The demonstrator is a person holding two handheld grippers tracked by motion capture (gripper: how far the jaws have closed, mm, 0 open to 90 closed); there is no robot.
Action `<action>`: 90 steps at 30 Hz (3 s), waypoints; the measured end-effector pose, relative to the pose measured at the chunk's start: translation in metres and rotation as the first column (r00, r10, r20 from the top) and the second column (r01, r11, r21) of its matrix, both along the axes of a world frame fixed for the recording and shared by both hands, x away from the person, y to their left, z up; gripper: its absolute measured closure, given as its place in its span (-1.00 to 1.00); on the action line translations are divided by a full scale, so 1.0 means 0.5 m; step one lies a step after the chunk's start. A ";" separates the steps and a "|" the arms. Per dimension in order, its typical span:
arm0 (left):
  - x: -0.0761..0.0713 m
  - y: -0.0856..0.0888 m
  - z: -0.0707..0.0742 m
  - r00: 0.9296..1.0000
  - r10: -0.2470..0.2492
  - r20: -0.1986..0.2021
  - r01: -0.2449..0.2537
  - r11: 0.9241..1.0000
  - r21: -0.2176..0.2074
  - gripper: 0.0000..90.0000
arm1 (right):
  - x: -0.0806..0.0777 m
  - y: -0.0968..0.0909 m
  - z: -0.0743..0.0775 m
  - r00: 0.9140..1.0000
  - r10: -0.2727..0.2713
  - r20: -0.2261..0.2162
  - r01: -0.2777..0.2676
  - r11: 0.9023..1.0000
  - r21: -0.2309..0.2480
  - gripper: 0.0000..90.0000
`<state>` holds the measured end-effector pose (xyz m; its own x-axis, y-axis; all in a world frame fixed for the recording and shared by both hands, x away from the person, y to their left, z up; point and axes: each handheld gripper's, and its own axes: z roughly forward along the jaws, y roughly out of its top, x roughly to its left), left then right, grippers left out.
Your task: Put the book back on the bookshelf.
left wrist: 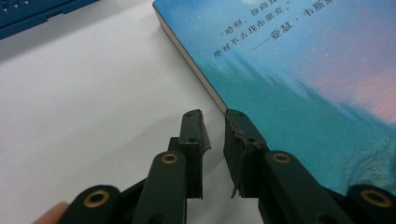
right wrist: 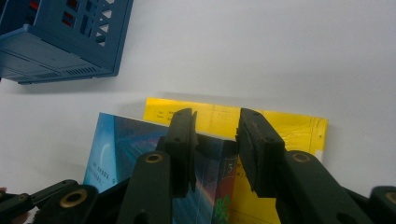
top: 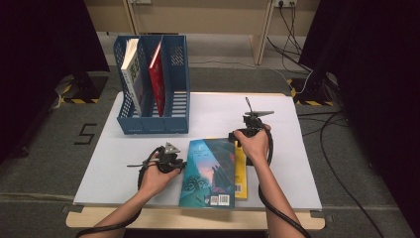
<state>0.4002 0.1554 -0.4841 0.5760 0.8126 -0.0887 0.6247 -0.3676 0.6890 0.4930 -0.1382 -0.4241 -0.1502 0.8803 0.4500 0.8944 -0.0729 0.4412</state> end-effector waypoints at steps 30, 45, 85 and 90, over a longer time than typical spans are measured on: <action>-0.004 -0.005 -0.004 1.000 0.023 0.018 -0.023 1.000 0.022 0.77 | -0.005 -0.007 -0.047 0.987 0.039 -0.158 -0.033 0.999 0.041 0.23; -0.004 -0.005 -0.004 1.000 0.022 0.017 -0.023 0.999 0.031 0.78 | -0.011 -0.023 -0.041 0.983 0.027 -0.181 -0.009 0.995 0.097 0.41; 0.022 -0.023 -0.005 0.999 -0.034 0.009 0.034 0.999 -0.029 0.56 | -0.006 -0.037 0.065 0.997 -0.061 -0.039 0.065 0.991 0.118 0.59; 0.020 -0.028 -0.005 0.999 -0.032 0.019 0.032 0.999 -0.015 0.61 | -0.005 -0.034 0.057 0.998 -0.042 -0.053 0.046 0.996 0.077 0.54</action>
<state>0.4104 0.1412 -0.4867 0.6032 0.7924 -0.0905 0.6000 -0.3761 0.7061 0.4904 -0.1551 -0.3959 -0.0870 0.8477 0.5233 0.9107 -0.1452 0.3866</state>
